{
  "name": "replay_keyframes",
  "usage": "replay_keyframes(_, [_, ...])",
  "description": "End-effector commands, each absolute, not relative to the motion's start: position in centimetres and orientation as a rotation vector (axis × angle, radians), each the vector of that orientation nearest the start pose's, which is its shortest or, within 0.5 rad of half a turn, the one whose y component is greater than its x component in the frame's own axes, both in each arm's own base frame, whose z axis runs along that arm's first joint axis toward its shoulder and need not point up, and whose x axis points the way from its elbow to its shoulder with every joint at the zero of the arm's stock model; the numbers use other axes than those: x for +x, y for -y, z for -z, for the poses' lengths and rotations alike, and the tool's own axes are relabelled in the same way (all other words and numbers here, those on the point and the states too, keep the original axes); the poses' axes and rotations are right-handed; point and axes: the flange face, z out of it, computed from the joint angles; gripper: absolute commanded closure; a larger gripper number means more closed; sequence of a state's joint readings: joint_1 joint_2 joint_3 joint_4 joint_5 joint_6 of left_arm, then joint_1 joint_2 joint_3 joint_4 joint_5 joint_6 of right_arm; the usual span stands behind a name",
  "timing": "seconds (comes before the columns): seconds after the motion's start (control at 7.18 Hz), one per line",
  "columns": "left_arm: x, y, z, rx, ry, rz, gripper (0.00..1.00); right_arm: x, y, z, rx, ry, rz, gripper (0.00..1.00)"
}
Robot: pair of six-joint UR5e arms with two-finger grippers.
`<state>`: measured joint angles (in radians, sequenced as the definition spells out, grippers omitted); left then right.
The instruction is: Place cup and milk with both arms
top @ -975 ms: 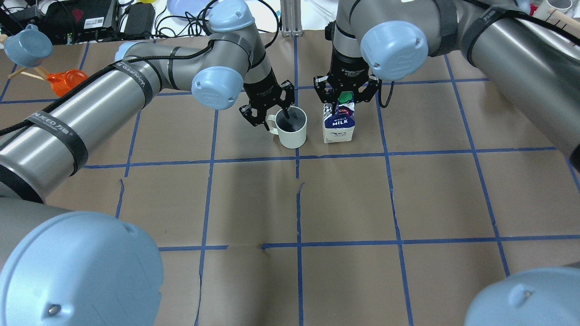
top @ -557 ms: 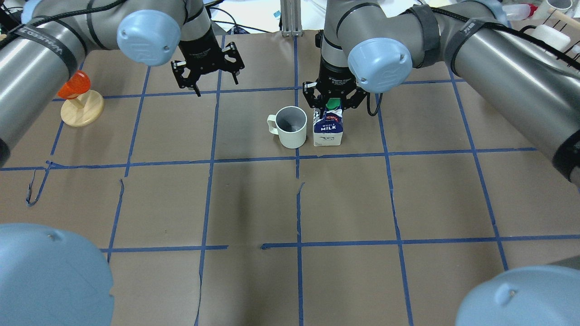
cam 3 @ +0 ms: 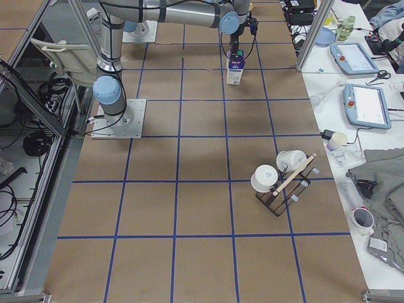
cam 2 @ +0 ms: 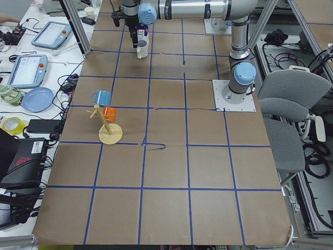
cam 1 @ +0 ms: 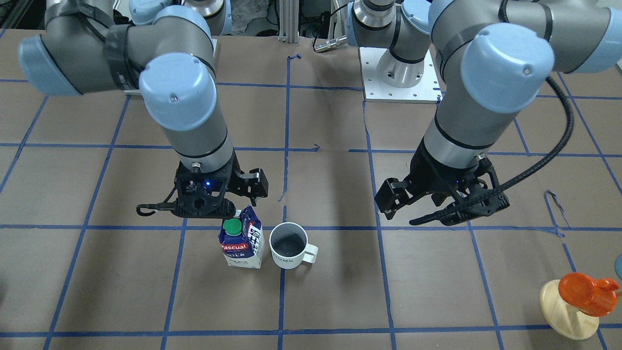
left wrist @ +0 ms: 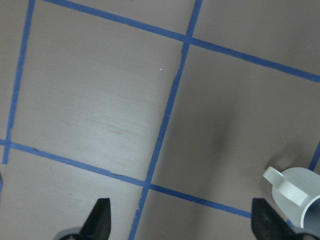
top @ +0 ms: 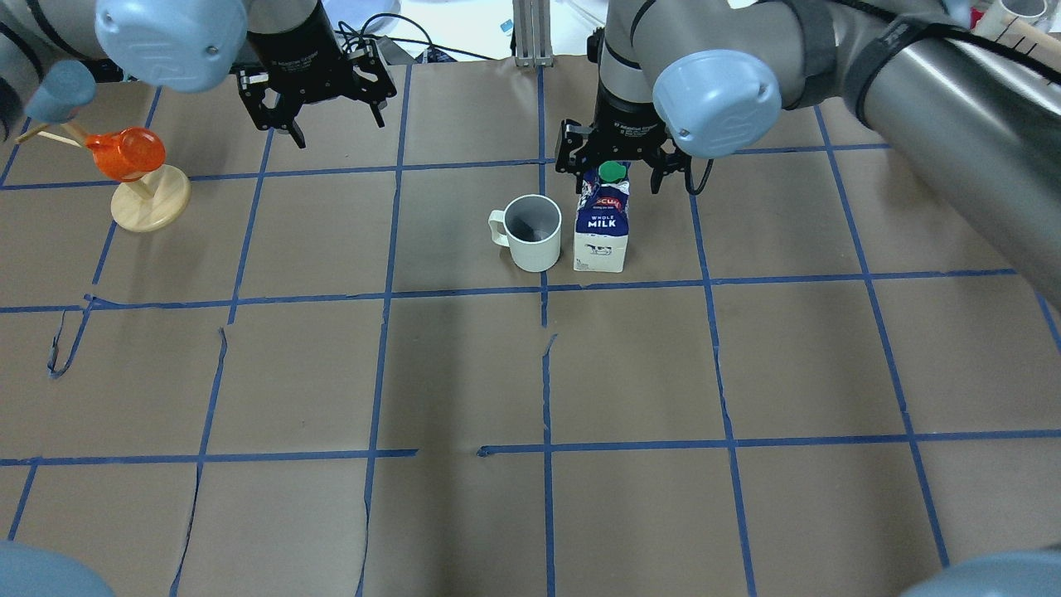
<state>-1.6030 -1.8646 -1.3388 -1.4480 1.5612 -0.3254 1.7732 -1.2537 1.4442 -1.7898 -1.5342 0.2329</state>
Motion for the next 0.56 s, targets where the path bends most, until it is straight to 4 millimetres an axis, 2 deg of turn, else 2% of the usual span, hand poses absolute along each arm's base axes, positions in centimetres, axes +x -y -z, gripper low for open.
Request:
replay_keyframes(0.0, [-11.4,60.3,-47.3,-0.454,-3.164,0.121,0.0,21.6,55.0,-46.9,-0.051,-3.137,0.16,0.0])
replay_keyframes(0.14, [-11.0,58.7,-47.2,-0.437,-3.162,0.108,0.0,19.2,52.4,-49.4,-0.091,-3.153,0.068,0.0])
replay_keyframes(0.28, [-10.9,56.4,-48.1,-0.435,-3.141,0.127,0.0,17.2,50.6,-51.7,-0.048,-3.154,0.081,0.0])
replay_keyframes(0.42, [-10.9,54.9,-48.3,-0.432,-3.138,0.135,0.0,16.9,49.0,-51.2,-0.11,-3.155,0.04,0.0])
